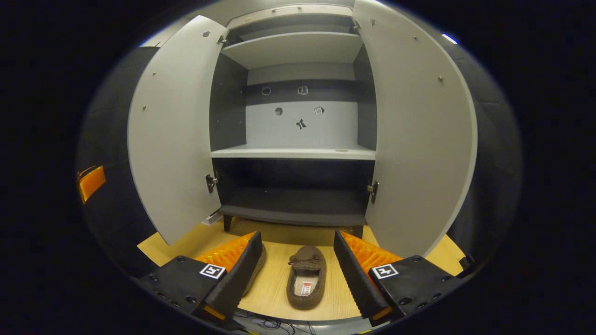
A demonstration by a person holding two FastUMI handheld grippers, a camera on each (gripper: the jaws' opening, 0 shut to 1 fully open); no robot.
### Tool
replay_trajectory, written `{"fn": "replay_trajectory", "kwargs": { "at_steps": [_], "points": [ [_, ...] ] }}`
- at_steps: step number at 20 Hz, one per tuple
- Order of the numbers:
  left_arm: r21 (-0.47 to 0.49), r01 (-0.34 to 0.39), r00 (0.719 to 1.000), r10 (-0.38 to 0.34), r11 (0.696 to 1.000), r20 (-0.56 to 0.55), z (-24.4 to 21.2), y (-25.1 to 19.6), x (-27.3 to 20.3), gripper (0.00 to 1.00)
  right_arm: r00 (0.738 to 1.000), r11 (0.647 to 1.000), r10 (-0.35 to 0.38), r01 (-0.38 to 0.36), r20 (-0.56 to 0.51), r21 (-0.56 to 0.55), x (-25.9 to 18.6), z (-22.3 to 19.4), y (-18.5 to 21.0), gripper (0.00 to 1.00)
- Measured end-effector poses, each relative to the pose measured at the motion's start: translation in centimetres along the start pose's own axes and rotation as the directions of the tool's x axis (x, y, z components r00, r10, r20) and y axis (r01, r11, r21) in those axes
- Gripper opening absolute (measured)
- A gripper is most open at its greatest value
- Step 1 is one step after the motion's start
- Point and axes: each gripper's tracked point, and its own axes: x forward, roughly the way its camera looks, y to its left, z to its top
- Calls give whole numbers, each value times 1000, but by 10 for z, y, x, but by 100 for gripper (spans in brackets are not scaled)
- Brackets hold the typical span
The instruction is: Grab one shoe with the right hand and put it into the shoe cabinet, grab the other shoe with the left hand and put it into the shoe cabinet; then close the right door with the right hand and the left door with the left hand.
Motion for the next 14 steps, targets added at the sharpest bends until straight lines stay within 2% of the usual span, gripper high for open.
{"fn": "replay_trajectory", "kwargs": {
  "at_steps": [8,14],
  "points": [
    [0,-10,999,10,1000,-33,-16,12,6,97,982,1000,23,-25,-190,-7,51,-68,13,98],
    [18,-14,999,15,1000,-39,-23,19,8,97,936,999,37,-40,-349,0,82,-122,21,98]
  ]
}}
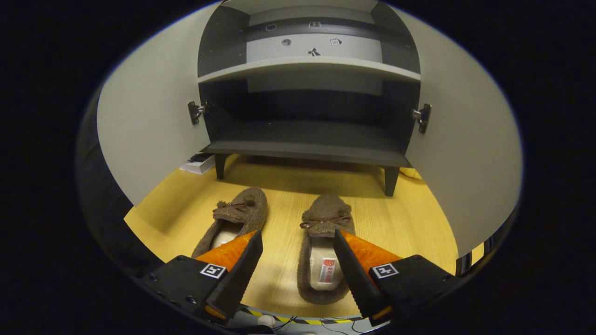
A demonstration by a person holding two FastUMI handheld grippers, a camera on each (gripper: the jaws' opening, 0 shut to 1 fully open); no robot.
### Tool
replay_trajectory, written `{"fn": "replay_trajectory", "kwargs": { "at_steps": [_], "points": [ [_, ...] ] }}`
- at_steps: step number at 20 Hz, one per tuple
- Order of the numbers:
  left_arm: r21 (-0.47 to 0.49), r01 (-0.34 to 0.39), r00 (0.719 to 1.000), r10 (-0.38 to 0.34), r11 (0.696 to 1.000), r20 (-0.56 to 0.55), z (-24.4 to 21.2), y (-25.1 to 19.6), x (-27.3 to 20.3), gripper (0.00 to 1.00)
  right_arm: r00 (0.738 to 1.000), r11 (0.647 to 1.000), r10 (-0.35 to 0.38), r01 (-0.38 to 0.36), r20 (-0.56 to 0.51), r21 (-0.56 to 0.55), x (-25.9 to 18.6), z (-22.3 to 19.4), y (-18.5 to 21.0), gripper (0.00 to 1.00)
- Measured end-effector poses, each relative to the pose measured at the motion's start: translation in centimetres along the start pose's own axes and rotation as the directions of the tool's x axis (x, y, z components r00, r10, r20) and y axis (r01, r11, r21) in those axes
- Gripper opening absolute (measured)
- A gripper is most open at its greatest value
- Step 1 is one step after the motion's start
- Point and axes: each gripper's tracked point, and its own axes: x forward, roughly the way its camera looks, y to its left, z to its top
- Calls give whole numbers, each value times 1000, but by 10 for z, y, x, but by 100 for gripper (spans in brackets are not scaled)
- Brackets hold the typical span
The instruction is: Grab one shoe with the right hand and put it into the shoe cabinet, grab the other shoe with the left hand and put it into the shoe cabinet; then close the right door with the right hand and the left door with the left hand.
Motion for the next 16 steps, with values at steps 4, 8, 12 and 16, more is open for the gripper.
{"fn": "replay_trajectory", "kwargs": {
  "at_steps": [4,8,12,16],
  "points": [
    [-13,3,1000,-3,1000,-14,-9,3,5,97,995,1000,-8,11,-102,22,24,-24,1,84],
    [-13,10,1000,-10,1000,-12,-12,7,8,97,986,998,-51,56,-159,26,45,-37,-6,63],
    [-28,26,1000,-26,999,-8,-16,7,12,98,981,994,-112,110,-157,-21,59,-35,-19,45],
    [-36,56,998,-57,998,-11,-21,-4,15,97,980,993,-114,118,-166,15,45,-35,-15,7]
  ]
}}
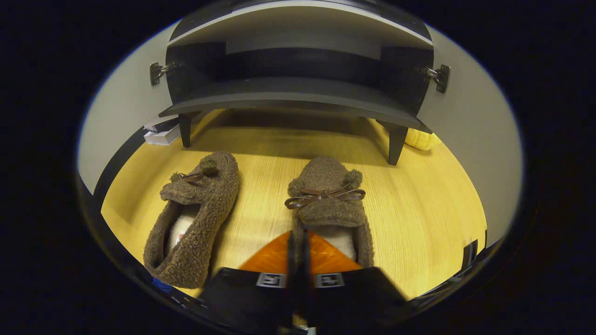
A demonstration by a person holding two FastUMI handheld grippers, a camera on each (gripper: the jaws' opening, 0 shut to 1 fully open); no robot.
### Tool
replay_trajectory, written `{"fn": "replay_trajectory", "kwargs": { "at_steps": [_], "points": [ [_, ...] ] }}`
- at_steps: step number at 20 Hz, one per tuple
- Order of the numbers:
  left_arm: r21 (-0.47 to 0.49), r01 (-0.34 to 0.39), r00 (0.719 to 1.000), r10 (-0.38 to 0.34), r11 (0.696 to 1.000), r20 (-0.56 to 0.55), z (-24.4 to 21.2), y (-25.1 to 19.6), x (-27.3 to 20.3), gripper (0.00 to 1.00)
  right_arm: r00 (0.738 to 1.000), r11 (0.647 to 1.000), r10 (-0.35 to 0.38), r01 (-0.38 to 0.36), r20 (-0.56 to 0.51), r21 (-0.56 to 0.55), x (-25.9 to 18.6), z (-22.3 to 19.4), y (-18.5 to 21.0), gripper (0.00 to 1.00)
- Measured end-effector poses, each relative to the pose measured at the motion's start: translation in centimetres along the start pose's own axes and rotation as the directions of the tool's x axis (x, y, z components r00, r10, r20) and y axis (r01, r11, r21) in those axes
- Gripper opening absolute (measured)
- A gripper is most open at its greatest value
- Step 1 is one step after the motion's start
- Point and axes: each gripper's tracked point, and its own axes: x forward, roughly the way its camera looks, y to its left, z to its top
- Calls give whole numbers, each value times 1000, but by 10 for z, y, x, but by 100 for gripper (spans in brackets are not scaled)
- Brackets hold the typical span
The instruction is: Grab one shoe with the right hand and put it into the shoe cabinet, grab the other shoe with the left hand and put it into the shoe cabinet; then close the right door with the right hand and the left door with the left hand.
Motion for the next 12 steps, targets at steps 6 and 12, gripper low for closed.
{"fn": "replay_trajectory", "kwargs": {
  "at_steps": [6,12],
  "points": [
    [7,26,1000,-26,1000,4,7,-22,-4,97,998,999,34,-33,57,-10,-23,25,-8,2],
    [17,31,999,-31,999,23,20,-48,-3,97,986,994,98,-104,136,40,-57,56,-15,2]
  ]
}}
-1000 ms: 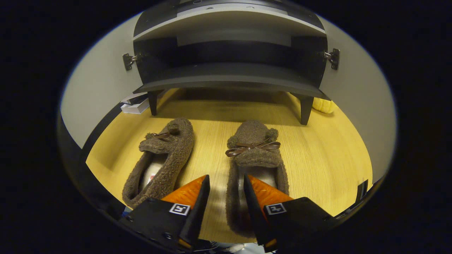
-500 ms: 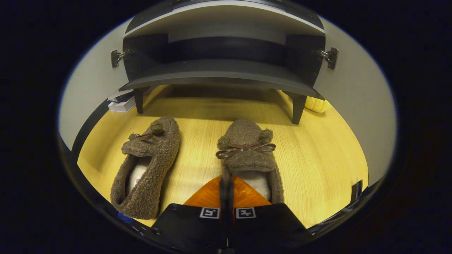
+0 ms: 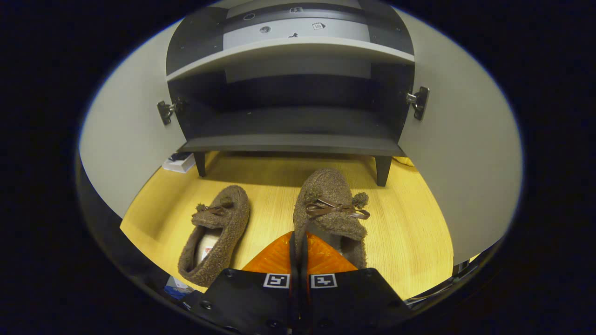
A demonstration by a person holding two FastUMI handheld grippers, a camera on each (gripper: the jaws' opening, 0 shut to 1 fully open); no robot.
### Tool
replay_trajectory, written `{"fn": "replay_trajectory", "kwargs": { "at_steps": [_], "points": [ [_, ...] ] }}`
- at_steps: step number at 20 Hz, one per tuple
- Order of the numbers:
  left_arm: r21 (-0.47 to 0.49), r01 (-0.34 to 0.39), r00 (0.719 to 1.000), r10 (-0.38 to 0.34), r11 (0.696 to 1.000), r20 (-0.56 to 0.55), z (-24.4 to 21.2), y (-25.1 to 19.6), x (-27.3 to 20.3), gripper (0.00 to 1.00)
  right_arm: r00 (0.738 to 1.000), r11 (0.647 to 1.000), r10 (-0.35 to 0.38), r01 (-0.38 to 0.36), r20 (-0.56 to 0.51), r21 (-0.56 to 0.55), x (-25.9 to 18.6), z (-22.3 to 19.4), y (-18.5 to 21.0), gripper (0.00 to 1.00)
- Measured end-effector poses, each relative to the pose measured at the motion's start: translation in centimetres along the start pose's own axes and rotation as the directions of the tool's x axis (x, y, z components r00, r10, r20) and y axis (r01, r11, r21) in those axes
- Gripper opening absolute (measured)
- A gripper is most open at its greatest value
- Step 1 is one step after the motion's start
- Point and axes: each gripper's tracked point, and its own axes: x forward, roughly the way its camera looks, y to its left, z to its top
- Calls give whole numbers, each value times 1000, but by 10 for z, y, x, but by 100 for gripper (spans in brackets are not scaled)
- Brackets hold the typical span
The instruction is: Grab one shoe with the right hand and put it into the shoe cabinet, grab the other shoe with the left hand and put it into the shoe cabinet; then close the right door with the right hand and the left door with the left hand.
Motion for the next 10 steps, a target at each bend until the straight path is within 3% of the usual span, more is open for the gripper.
{"fn": "replay_trajectory", "kwargs": {
  "at_steps": [10],
  "points": [
    [0,64,997,-64,998,41,23,-61,22,98,978,996,84,-76,190,-47,-72,92,-8,3]
  ]
}}
